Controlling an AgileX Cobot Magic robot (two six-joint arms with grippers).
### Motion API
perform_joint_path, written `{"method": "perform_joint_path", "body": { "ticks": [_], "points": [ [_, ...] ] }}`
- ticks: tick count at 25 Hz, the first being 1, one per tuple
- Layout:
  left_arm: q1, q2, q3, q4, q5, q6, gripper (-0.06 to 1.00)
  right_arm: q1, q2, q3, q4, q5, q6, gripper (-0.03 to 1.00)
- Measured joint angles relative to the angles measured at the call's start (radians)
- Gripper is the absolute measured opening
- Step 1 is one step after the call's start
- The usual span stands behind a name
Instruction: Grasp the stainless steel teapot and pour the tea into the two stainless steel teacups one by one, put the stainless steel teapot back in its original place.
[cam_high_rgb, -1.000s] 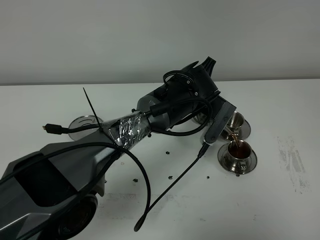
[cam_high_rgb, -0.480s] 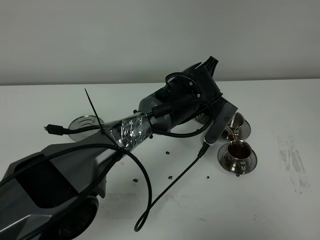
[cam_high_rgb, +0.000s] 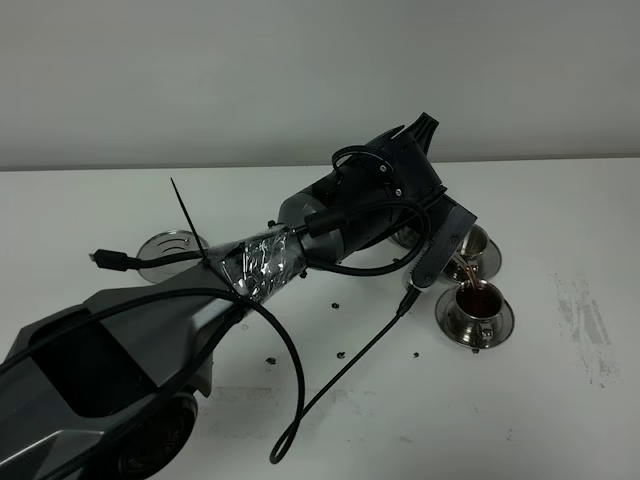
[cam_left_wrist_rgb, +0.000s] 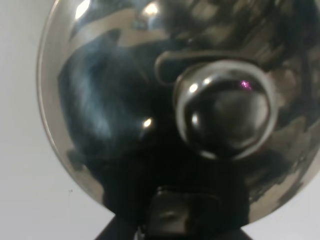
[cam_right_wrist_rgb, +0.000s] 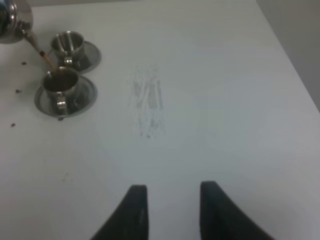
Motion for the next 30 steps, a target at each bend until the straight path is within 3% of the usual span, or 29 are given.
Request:
{"method": "perform_joint_path", "body": {
  "ticks": [17, 23, 30],
  "points": [
    [0.027, 0.000, 0.000, -0.098, 0.067, -0.010, 0.20, 0.000, 0.000, 0.000, 0.000, 0.000, 0.000, 0.24],
    [0.060, 0.000, 0.000, -0.187, 0.075, -0.050, 0.20, 0.000, 0.000, 0.000, 0.000, 0.000, 0.000, 0.24],
    [0.084, -0.016, 0.001, -0.351, 0.084, -0.093, 0.20, 0.000, 0.000, 0.000, 0.000, 0.000, 0.000, 0.24]
  ]
}}
